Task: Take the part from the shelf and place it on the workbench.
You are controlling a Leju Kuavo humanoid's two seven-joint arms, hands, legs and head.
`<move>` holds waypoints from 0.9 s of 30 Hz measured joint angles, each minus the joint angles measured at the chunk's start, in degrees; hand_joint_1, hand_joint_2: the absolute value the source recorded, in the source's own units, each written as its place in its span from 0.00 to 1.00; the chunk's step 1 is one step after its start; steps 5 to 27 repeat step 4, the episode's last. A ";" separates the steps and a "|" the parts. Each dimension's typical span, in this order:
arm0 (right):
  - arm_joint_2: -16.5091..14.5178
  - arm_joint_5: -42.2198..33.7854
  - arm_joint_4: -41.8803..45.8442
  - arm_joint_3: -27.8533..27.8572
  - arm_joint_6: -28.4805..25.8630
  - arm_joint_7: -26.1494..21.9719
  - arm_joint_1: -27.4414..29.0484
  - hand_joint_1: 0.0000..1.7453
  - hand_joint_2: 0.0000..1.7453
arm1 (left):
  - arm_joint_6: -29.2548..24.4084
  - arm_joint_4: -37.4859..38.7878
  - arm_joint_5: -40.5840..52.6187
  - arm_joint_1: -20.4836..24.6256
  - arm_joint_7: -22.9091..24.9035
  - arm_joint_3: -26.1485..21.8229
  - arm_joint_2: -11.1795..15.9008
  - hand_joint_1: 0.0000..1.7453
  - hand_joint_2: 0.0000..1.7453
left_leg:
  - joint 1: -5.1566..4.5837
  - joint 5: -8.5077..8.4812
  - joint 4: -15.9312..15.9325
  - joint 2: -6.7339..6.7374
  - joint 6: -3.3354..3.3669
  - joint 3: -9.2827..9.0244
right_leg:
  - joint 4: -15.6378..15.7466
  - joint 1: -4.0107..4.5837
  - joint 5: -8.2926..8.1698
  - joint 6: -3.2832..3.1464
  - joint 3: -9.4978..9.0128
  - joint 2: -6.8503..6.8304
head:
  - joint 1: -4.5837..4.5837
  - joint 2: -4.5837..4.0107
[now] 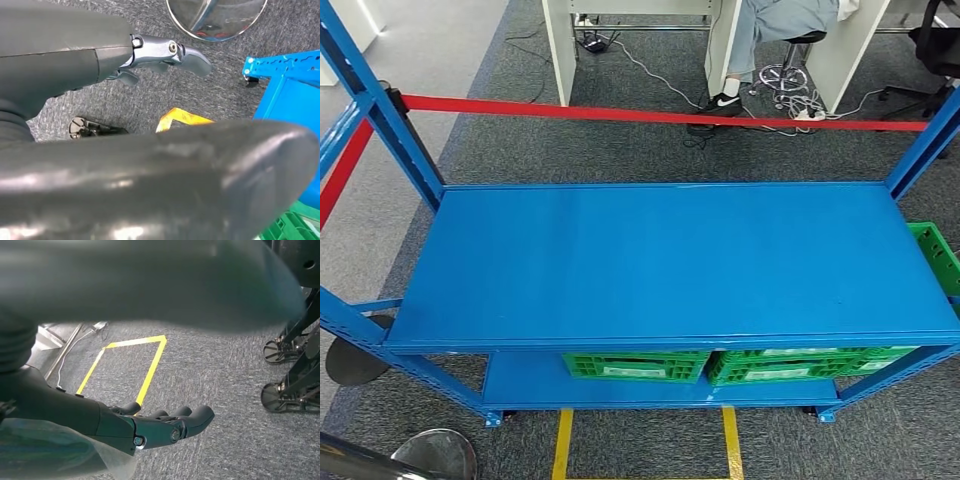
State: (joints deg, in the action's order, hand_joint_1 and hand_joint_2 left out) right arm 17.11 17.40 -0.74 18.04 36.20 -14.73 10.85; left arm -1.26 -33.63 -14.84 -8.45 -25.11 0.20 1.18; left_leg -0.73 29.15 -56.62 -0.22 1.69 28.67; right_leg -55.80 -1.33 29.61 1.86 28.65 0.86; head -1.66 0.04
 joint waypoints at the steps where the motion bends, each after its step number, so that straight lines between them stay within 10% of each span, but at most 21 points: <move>1: 0.00 0.10 0.00 0.15 0.01 0.00 0.00 0.00 0.00 | -0.10 0.02 -0.15 0.00 0.00 0.18 0.05 0.00 0.00 | 0.01 -0.01 0.00 0.00 0.01 0.00 | -0.01 0.01 0.01 0.01 0.01 0.00 | 0.01 0.00; 27: 0.00 0.23 0.00 0.51 0.02 0.02 0.00 0.00 0.00 | -0.25 0.05 -0.42 0.01 0.00 0.49 0.10 0.00 0.00 | 0.06 -0.02 0.01 0.00 0.00 -0.01 | -0.03 0.06 0.01 0.02 0.02 -0.02 | 0.01 0.00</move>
